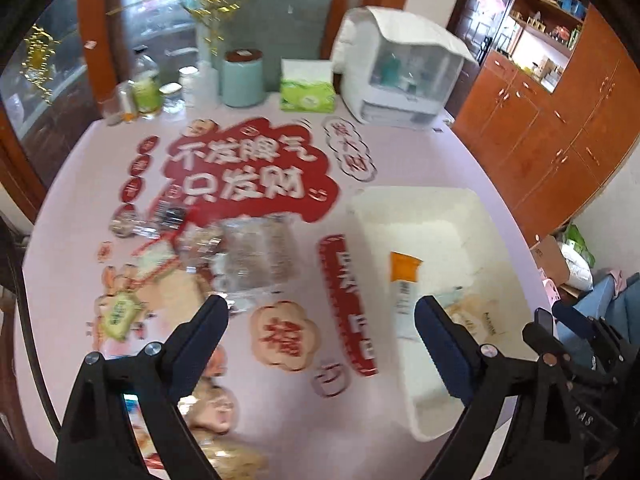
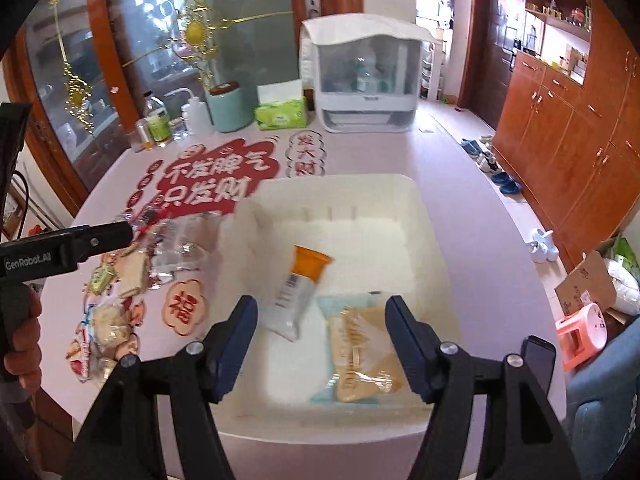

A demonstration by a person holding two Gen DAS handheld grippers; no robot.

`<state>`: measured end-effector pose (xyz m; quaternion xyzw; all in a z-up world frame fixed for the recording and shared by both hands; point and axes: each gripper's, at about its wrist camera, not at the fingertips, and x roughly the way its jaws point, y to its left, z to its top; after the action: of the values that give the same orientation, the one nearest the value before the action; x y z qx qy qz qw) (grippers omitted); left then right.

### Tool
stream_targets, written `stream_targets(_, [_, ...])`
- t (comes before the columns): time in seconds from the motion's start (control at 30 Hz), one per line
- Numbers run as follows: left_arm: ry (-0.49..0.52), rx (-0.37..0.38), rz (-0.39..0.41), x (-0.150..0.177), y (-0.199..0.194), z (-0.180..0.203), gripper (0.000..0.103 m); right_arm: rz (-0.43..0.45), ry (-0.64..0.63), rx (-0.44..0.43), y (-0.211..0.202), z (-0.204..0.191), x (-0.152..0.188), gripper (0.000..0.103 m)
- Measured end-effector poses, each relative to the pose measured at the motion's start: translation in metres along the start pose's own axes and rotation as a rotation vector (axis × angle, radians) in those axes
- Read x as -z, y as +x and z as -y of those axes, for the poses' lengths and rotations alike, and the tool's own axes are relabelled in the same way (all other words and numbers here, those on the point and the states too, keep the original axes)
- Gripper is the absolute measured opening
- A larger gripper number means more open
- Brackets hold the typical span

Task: Organize snacks
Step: 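Grasp the red date bag with the left gripper while the right grasps the puffed rice bag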

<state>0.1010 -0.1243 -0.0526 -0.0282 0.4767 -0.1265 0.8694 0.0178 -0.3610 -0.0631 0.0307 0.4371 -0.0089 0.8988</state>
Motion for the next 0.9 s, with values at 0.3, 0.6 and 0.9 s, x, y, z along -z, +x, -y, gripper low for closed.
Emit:
stream_targets(0.3, [0.028,-0.108,0.070,0.020,-0.074,-0.096,0.094,0.033,-0.056,-0.079,-0.025,-0.085,0.005,0.067])
stream_targets(0.6, [0.049,-0.072,-0.015,0.058,-0.074,-0.174,0.094,0.007,-0.207,-0.183,-0.019,-0.181,0.036,0.067])
stream_targets(0.9, [0.318,0.010,-0.140,0.131,-0.027,-0.194,0.094,-0.135,-0.477,-0.310,0.034,-0.242,0.110,0.067])
